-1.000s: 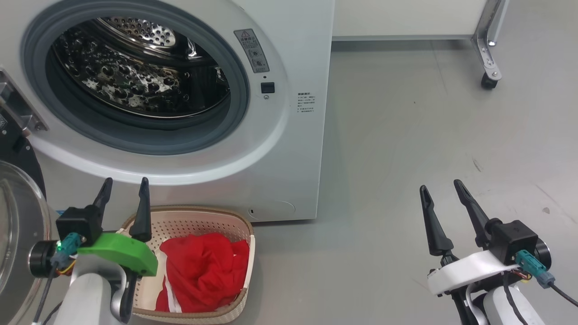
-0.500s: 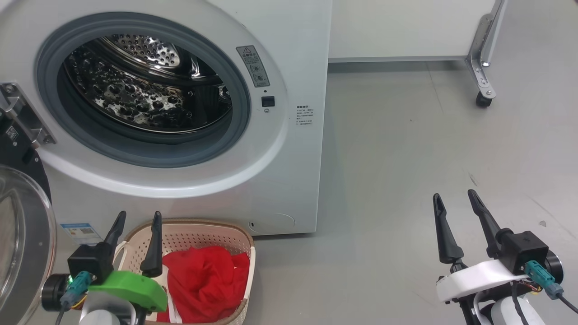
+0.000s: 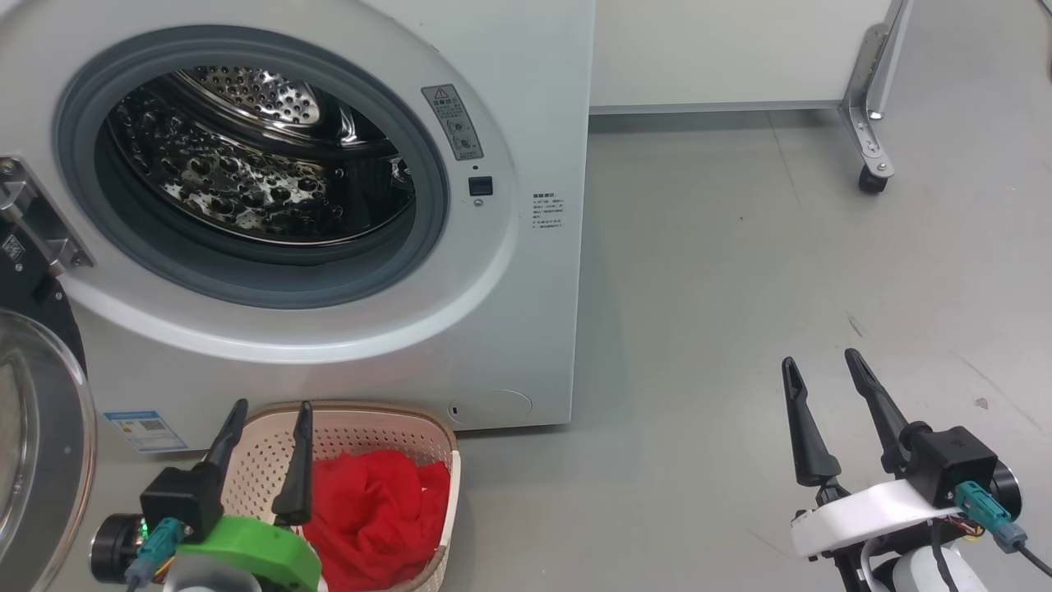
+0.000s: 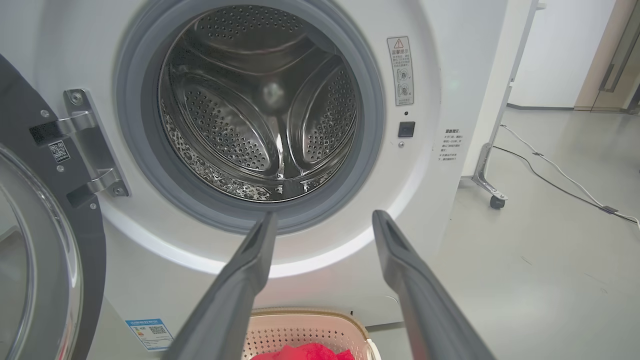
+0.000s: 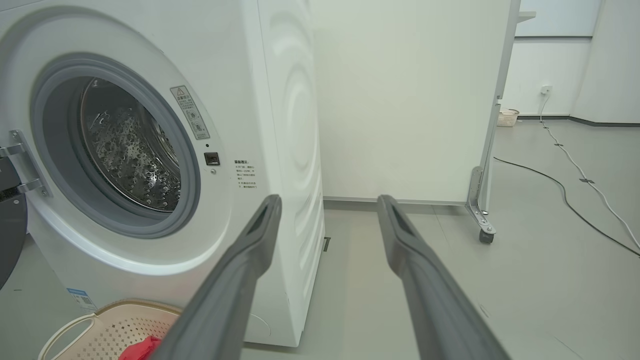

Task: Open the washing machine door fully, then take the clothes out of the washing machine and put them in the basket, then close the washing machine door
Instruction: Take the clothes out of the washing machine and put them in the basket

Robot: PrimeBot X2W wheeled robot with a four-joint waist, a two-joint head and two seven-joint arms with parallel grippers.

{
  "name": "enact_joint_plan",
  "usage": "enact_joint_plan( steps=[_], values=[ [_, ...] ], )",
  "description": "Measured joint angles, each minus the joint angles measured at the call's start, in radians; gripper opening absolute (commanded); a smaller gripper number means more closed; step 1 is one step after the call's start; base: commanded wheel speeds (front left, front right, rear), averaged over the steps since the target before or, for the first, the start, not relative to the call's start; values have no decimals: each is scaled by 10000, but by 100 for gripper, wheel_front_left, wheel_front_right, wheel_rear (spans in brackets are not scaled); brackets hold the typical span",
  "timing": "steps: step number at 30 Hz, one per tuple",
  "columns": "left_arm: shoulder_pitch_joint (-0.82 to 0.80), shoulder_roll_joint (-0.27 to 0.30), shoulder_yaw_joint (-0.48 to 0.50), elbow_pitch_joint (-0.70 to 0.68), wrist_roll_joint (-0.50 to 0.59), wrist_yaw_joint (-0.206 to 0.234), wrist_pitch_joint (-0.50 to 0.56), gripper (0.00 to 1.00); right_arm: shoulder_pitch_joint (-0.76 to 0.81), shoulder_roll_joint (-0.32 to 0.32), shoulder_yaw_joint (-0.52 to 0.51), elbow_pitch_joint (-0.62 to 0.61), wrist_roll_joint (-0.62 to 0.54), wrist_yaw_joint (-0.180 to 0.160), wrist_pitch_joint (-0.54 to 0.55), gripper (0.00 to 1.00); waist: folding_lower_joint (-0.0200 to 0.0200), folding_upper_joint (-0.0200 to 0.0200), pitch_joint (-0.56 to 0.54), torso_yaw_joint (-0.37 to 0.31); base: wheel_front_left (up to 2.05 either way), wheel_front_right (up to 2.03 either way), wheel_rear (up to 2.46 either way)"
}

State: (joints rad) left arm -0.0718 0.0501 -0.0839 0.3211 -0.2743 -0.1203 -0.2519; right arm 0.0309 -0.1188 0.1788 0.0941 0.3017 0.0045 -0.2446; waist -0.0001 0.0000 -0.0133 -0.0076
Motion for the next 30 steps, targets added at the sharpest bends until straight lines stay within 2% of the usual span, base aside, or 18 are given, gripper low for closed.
enact_joint_plan(
  steps=[30],
  values=[
    [397, -15, -153, -752, -69, -4, -2, 100, 19, 2, 25, -207, 48, -73, 2, 100, 0, 0, 105, -20, 0, 0, 0]
  ],
)
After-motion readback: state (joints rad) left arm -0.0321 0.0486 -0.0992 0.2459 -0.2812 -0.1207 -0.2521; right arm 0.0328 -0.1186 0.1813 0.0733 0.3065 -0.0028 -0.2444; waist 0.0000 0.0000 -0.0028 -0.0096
